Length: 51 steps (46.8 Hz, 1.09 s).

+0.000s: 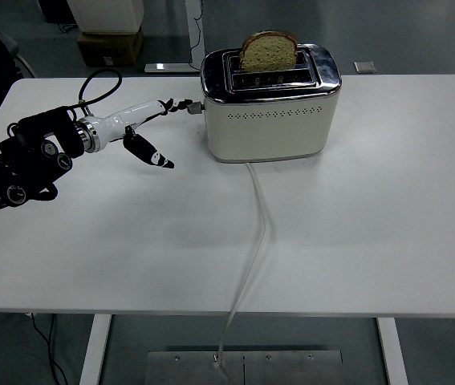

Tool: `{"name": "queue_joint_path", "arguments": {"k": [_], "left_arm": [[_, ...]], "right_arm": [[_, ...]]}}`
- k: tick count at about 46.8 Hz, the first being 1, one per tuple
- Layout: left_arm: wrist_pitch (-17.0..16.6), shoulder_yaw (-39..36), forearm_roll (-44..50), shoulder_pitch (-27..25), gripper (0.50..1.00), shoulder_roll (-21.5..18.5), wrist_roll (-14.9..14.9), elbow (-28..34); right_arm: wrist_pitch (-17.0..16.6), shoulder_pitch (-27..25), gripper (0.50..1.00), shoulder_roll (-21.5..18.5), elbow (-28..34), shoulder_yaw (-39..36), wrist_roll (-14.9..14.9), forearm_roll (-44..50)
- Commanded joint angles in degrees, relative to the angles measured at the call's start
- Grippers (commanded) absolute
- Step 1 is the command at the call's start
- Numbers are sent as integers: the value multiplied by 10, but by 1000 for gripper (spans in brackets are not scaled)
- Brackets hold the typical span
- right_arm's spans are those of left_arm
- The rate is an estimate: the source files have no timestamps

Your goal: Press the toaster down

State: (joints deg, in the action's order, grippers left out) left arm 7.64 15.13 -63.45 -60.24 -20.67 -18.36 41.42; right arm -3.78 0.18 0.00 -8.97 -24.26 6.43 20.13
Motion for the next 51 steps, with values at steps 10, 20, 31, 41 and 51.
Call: {"name": "queue_joint_path", "arguments": {"k": [10, 20, 31, 41, 51], "left_arm": [[0, -9, 0, 1, 1000, 5, 0, -1], [0, -12, 0, 4, 1000, 13, 0, -13], [0, -14, 1, 8, 1000, 19, 0, -26], [0, -14, 9, 14, 1000, 22, 3, -28], [0, -16, 17, 18, 1000, 38, 3, -45]], "right_arm": [[0, 0, 1000, 0, 0, 0, 0, 0], [0, 0, 1000, 0, 0, 0, 0, 0], [0, 0, 1000, 0, 0, 0, 0, 0], [0, 0, 1000, 0, 0, 0, 0, 0], [0, 0, 1000, 0, 0, 0, 0, 0]]}}
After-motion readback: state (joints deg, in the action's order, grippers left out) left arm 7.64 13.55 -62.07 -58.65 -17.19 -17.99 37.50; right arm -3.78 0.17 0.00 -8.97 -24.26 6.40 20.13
